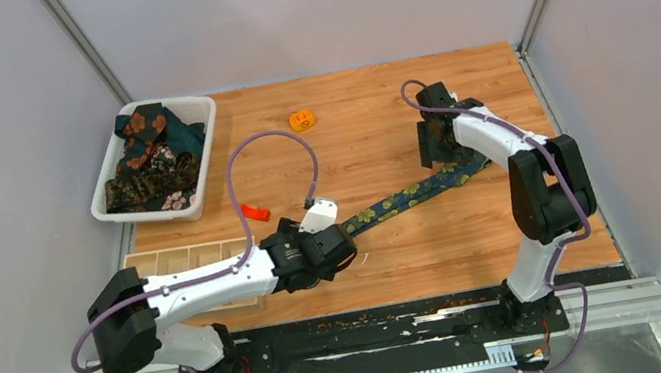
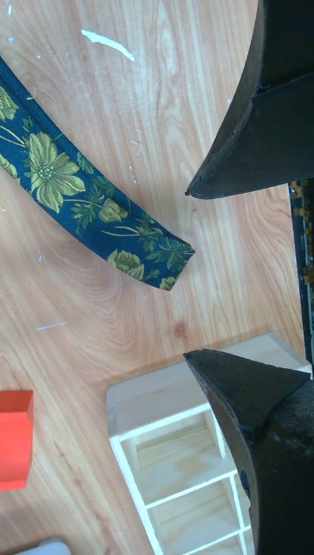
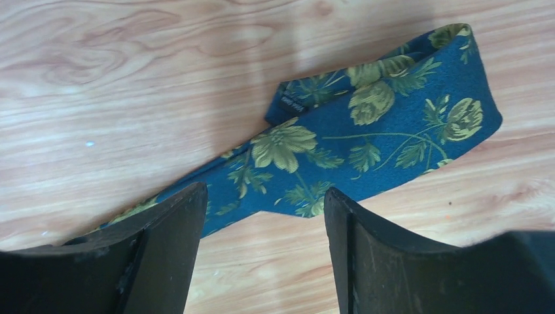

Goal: Roll the ties
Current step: Flatten out the tie at the center of the board.

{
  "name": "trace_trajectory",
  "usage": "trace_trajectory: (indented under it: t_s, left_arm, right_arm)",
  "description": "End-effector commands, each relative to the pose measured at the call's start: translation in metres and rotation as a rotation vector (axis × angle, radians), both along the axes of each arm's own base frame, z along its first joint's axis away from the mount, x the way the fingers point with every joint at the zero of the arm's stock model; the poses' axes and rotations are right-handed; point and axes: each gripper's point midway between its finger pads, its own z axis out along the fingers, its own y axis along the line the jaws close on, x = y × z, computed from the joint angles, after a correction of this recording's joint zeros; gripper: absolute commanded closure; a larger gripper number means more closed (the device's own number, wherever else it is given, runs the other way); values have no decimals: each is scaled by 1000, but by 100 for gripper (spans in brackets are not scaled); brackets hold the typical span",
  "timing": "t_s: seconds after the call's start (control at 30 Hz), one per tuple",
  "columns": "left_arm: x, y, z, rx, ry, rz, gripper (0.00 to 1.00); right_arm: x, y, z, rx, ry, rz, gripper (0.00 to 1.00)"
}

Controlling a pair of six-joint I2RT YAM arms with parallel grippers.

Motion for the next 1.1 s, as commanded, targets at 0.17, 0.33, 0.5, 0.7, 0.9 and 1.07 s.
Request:
trace_trajectory:
  t_s: [0.17, 0.33, 0.5, 0.7, 0.9, 1.07]
  left_arm:
    - [-1, 0, 19, -101, -37, -54, 10]
    - [15, -27, 18, -260, -15, -19, 17]
    - [42, -32, 6, -287, -18, 43, 22]
    - [59, -19, -27, -279, 36, 132, 28]
    - [62, -5, -51, -240, 70, 197, 33]
    - [58, 1, -65, -218, 106, 223, 39]
  right_arm:
    - [3, -31, -34, -188, 76, -40, 40]
    - [4, -39, -41, -222, 88, -62, 51]
    - [3, -45, -42, -241, 90, -74, 62]
    - [4, -49, -40, -255, 93, -69, 73]
    - [7, -54, -32, -262, 79, -75, 73]
    - [10, -60, -30, -260, 76, -87, 73]
